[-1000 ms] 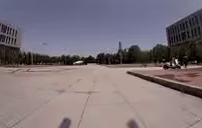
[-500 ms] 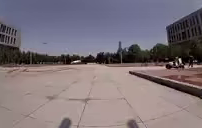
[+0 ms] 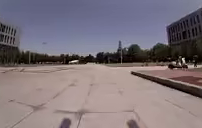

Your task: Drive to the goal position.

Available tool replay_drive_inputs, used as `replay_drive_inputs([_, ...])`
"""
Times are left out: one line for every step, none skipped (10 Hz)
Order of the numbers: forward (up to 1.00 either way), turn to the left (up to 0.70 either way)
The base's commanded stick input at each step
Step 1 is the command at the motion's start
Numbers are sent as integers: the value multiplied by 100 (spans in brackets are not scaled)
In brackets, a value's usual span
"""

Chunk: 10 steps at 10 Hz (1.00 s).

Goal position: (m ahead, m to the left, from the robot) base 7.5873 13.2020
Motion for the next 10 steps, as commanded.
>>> replay_drive_inputs([100, 0])
replay_drive_inputs([100, 0])
replay_drive_inputs([100, 0])
replay_drive_inputs([100, 0])
replay_drive_inputs([100, 0])
replay_drive_inputs([100, 0])
replay_drive_inputs([100, 0])
replay_drive_inputs([100, 0])
replay_drive_inputs([100, 0])
replay_drive_inputs([100, 0])
